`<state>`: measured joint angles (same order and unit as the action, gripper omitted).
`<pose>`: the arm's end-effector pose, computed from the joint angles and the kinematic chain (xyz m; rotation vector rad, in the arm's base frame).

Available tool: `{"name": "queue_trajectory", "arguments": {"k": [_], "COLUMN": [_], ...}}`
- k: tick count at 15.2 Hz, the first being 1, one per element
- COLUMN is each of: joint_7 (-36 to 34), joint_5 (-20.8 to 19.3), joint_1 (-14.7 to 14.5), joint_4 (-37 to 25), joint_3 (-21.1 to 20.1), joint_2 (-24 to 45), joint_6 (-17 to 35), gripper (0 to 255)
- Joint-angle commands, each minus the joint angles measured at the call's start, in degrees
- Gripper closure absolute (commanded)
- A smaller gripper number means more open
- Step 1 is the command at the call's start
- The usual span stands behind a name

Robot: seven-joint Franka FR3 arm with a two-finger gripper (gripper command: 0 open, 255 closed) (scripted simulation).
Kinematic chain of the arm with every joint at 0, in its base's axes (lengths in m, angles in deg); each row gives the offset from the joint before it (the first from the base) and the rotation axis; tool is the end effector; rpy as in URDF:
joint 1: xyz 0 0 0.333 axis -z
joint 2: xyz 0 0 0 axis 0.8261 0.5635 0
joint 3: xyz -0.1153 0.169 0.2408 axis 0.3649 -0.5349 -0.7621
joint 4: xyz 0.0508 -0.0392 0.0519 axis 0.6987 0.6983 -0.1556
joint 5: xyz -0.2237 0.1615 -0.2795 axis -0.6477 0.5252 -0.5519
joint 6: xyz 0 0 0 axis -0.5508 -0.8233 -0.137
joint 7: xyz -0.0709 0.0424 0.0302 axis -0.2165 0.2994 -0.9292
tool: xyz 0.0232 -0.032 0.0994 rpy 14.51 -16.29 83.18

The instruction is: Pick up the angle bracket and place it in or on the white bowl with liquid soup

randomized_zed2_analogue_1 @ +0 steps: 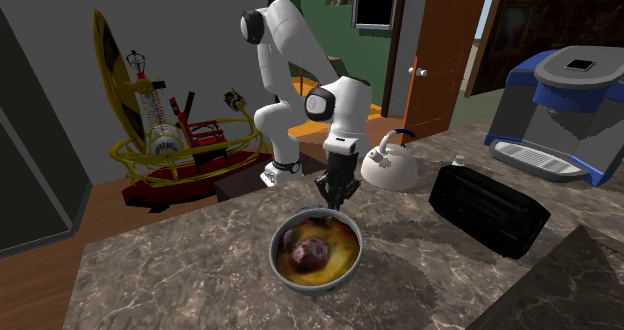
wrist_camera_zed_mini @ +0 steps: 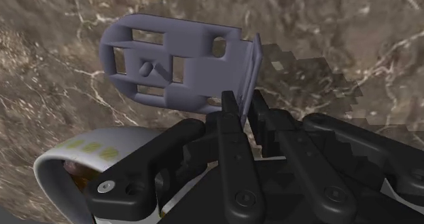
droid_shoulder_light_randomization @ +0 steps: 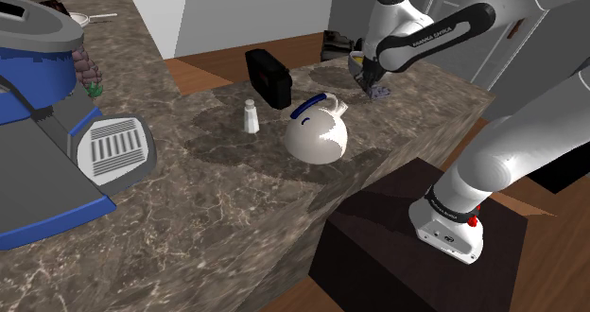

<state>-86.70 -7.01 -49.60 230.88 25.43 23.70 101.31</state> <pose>0.4169 -0.1354 0.3804 2.8004 -0.5641 0.2126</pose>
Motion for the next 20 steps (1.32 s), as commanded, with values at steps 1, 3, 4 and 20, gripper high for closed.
{"name": "queue_trajectory", "arguments": {"k": [1,3,4,20], "joint_7": [0.5,1.2,1.5,5.6], "joint_5": [0.6,1.1,1.3,4.5], "joint_1": [-0.3,-0.4,-0.5,-1.6], "joint_4": [-0.6,-1.4,-1.8,-10.0], "joint_3": [-0.2,-0.3,-0.3,-1.3], "joint_2": [-1.1,-2.1,-2.5,-7.5], "joint_6": [-1.8,-3.4,-4.3,-17.1], "gripper": [255,255,255,255]}}
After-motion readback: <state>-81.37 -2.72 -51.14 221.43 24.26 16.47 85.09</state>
